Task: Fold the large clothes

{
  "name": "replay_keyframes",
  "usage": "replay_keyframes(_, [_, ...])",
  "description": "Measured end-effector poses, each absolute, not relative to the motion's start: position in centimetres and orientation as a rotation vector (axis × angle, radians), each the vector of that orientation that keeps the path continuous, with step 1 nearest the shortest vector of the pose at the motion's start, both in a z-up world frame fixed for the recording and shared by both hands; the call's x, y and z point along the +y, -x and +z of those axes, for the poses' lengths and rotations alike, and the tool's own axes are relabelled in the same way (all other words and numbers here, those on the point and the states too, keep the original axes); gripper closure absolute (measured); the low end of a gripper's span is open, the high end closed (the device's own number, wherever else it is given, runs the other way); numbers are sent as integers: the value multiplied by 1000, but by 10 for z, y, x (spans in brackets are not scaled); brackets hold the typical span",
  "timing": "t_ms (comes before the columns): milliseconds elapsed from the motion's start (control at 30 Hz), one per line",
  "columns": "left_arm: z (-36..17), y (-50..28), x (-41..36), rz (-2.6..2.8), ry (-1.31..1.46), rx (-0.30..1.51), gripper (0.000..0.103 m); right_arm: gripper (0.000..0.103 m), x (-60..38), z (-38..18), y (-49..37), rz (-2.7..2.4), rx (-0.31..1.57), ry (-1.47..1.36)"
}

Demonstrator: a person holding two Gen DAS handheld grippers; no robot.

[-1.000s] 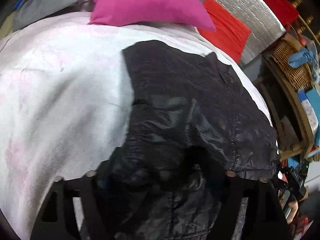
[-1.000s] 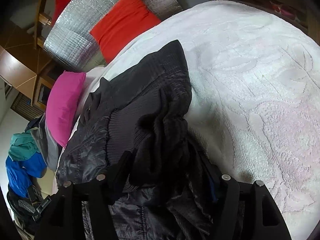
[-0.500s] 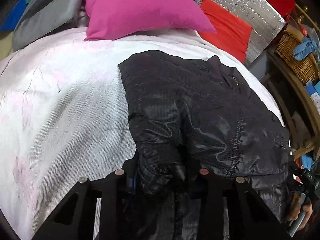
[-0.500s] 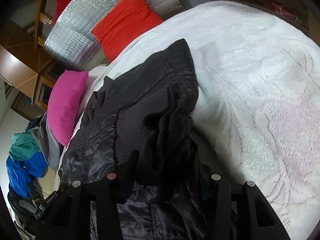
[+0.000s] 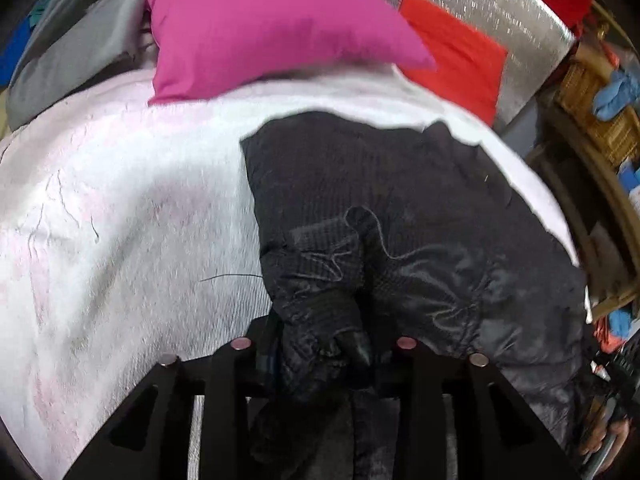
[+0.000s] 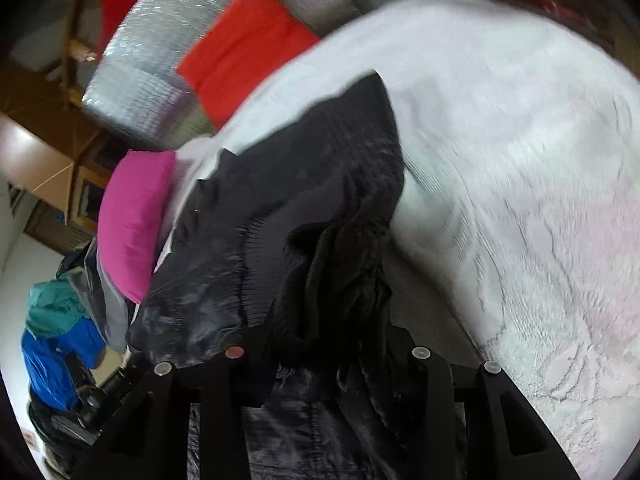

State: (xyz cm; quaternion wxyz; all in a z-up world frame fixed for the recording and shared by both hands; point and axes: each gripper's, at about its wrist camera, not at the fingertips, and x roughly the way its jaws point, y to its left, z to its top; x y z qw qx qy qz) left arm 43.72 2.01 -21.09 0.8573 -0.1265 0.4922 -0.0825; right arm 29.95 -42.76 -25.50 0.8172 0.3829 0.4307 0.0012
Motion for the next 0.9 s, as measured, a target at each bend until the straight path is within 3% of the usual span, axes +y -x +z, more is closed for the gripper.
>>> replay_keyframes(167, [-216, -426, 21, -203, 288, 1099, 48, 43, -432, -248, -293, 9, 905, -841])
replay_keyframes(300, [-216, -416, 18, -202, 253, 1089, 46, 35, -435, -247, -293, -5, 883, -851])
replay_keyframes(533, [-205, -392, 33, -198, 318, 1071, 46, 45, -424, -243, -294, -46, 895, -735])
replay_keyframes(667, [-187, -359, 48, -187, 271, 1002, 41, 35, -431, -226, -266, -21, 849, -752])
replay_keyframes(900, [-169, -276, 83, -138, 125, 885, 32, 31, -433, -200, -184, 58, 757, -633])
